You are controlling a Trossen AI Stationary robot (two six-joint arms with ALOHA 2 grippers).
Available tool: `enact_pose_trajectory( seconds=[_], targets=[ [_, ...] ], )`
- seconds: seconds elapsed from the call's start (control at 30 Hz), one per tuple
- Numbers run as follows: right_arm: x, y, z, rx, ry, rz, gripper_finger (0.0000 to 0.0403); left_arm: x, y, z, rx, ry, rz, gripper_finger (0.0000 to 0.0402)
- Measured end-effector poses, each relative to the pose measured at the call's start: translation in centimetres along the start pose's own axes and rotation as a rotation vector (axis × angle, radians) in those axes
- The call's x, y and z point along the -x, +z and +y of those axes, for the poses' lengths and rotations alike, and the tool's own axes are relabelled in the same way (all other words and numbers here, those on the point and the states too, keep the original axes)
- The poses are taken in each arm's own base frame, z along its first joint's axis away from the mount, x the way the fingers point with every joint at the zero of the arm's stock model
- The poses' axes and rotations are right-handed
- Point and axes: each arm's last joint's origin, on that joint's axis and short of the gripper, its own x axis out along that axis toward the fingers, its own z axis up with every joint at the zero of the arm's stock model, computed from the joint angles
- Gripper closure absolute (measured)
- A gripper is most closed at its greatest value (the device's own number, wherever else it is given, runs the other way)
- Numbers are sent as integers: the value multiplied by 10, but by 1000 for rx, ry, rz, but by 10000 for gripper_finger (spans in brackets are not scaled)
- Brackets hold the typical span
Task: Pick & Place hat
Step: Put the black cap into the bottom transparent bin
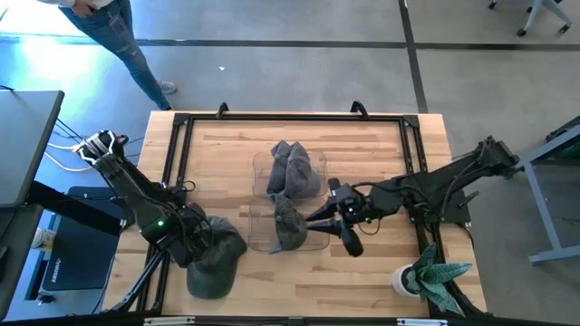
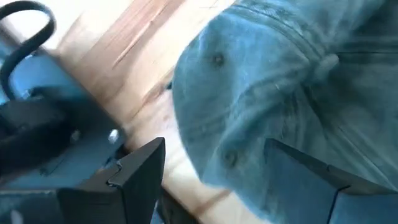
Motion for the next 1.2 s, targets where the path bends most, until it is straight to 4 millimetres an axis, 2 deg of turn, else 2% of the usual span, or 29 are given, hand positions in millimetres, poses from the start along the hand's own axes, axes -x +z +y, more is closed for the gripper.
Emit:
enact_pose_trajectory(
  seconds=[0.2,0.33,0.43,0.6,0.67,0.77,0.87,1.0,1.2],
  targets=[
    [-7,-3,0,-68,5,-12,306,-36,-6,-2,-21,-131,-3,150],
    [-7,-2,0,-76,7,-16,306,-48,-9,-4,-15,-187,25,183],
    [-7,-1,1,-71,19,-23,306,-49,-10,-6,-12,-206,23,231],
    [-7,0,0,-70,23,-24,306,-47,-9,-6,-45,-236,28,371],
    [-7,0,1,-70,35,-25,306,-44,-9,-5,-58,-252,46,388],
    [-6,1,3,-71,48,-32,306,-30,-7,-3,-83,-315,47,388],
    [-4,7,7,-66,42,-40,311,-7,-2,1,-87,-401,45,398],
    [0,23,13,-1,41,-68,328,32,5,6,-101,-581,18,399],
    [9,46,21,129,17,-72,347,96,20,16,-141,-843,-129,400]
  ],
)
